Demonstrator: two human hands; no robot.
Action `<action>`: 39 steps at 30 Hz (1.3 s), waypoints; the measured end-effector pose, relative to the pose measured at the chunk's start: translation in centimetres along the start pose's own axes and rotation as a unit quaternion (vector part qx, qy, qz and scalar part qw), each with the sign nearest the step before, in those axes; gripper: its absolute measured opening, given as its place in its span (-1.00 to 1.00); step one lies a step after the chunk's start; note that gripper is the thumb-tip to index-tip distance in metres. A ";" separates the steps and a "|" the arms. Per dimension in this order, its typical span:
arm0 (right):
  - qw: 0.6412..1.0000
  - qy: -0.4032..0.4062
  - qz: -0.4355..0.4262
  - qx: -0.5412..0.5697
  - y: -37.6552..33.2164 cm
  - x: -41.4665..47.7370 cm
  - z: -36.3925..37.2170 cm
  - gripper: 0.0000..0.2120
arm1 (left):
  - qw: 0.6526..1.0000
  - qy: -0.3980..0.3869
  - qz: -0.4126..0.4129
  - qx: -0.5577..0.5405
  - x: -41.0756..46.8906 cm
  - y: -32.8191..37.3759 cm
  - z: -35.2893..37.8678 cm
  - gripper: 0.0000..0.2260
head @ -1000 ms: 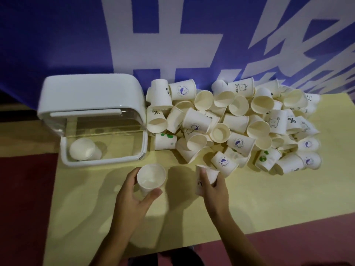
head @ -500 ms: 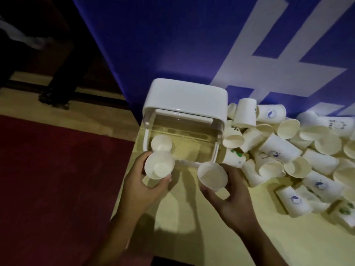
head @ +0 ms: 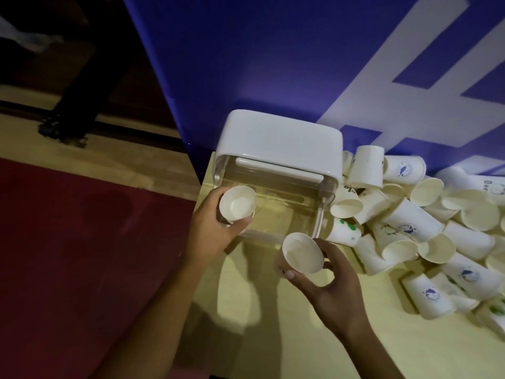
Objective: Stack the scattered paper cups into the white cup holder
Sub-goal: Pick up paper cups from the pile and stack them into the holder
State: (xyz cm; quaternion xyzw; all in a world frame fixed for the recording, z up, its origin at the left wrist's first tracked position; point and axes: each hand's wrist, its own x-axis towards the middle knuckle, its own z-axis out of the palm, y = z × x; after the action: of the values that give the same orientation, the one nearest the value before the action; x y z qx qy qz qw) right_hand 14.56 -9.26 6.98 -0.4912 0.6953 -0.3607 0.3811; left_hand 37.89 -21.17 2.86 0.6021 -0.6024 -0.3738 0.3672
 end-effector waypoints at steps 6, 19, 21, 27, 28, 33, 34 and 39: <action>1.000 0.006 0.012 -0.007 0.5 0.4 0.2 -0.37 | 0.992 -0.025 0.072 0.099 0.7 -3.0 0.5 -0.42; 0.999 -0.007 -0.050 -0.008 -1.4 3.5 3.1 -0.41 | 0.985 -0.045 0.067 0.154 1.6 -3.9 0.8 -0.32; 0.997 -0.011 -0.073 -0.005 -2.2 4.7 4.5 -0.38 | 0.994 -0.033 0.038 0.092 0.9 -3.4 0.1 -0.38; 0.991 -0.012 -0.131 -0.009 -4.3 7.5 8.6 -0.33 | 0.995 0.013 0.007 -0.095 0.0 -0.8 -2.1 -0.60; 0.991 -0.010 -0.133 -0.012 -4.3 7.8 9.1 -0.32 | 0.995 0.004 0.012 -0.102 0.2 -0.5 -2.2 -0.61; 0.991 -0.010 -0.133 -0.019 -3.7 9.0 10.5 -0.33 | 0.992 -0.031 0.022 -0.119 0.8 -0.8 -1.5 -0.68; 0.991 -0.011 -0.130 -0.019 -3.5 9.2 10.7 -0.33 | 0.992 -0.036 0.015 -0.120 1.0 -1.0 -1.3 -0.70; 0.994 -0.032 -0.101 -0.035 -2.5 10.1 11.4 -0.31 | 0.994 -0.050 0.011 -0.097 1.6 -2.1 -0.8 -0.72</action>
State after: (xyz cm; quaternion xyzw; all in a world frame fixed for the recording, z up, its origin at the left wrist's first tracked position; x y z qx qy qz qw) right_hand 23.40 -21.05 2.29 -0.5827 0.6421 -0.3572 0.3473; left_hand 39.55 -22.73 1.32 0.5377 -0.5872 -0.4562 0.3974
